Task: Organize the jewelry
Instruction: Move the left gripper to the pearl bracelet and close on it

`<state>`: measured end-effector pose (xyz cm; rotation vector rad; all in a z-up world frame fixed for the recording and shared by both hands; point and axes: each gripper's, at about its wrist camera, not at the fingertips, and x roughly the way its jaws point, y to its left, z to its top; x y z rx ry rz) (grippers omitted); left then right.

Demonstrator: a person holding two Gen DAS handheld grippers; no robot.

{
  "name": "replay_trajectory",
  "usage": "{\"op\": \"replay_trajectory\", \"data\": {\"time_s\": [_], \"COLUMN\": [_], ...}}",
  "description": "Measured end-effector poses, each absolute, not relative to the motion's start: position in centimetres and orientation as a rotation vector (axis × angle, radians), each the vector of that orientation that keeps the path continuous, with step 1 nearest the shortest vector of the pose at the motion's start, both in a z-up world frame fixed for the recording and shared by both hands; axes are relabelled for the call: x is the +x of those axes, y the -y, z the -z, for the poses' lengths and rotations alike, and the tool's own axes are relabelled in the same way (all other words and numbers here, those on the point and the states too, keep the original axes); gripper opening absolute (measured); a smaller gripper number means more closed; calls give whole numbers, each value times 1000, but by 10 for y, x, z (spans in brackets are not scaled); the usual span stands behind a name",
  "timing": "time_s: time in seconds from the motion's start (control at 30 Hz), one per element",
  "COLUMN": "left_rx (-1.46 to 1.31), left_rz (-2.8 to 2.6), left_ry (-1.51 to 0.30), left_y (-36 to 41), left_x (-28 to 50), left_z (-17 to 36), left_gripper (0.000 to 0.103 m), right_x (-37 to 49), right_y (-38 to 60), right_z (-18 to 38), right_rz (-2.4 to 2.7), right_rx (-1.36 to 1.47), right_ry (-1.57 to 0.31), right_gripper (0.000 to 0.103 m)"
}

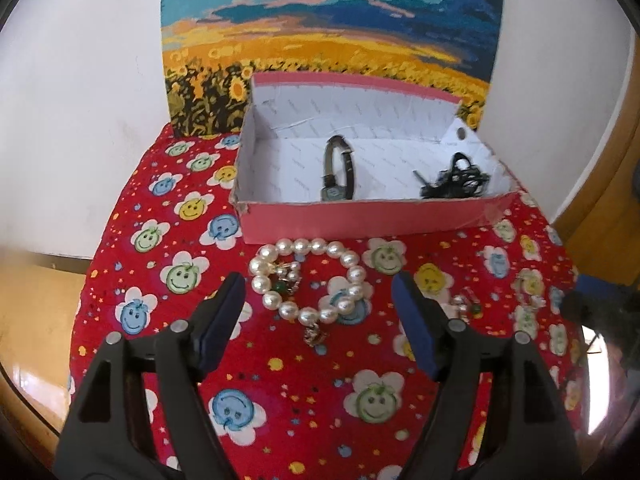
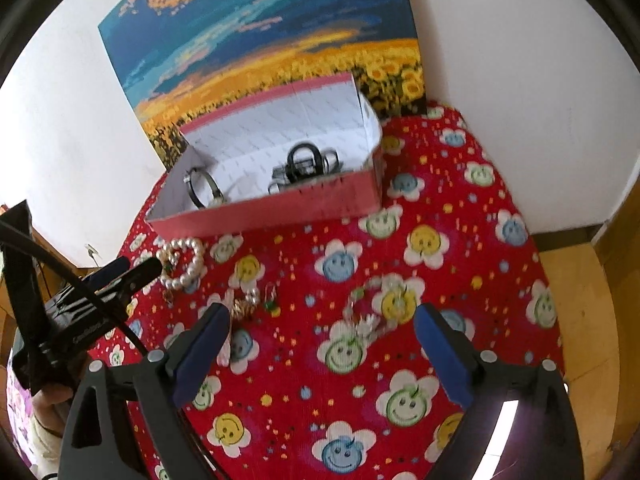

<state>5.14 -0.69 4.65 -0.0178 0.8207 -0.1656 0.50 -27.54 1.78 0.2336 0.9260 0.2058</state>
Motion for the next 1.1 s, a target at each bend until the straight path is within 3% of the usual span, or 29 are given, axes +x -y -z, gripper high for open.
{"op": "replay_trajectory", "data": {"time_s": [0.43, 0.5, 0.53, 0.57, 1.0, 1.1], "left_rx": [10, 2, -2, -11, -31, -41], "left_rz": [95, 113, 122, 135, 164, 181], "left_ry": [-847, -850, -857, -866, -877, -874], "left_y": [-13, -14, -14, -14, -14, -16], "left_x": [71, 73, 74, 76, 86, 86], "left_z": [-19, -17, -15, -14, -8, -8], "left_gripper": [64, 45, 23, 10, 14, 6], "right_x": [4, 5, 5, 6, 7, 6], "right_y": [273, 271, 271, 270, 260, 260], "right_z": [2, 2, 2, 3, 5, 4], "right_rz": [-178, -176, -175, -174, -183, -189], "right_rx": [239, 229, 226, 222, 200, 202], "right_ry": [-963, -964, -965, -967, -966, -960], "right_gripper": [95, 95, 95, 95, 95, 95]}}
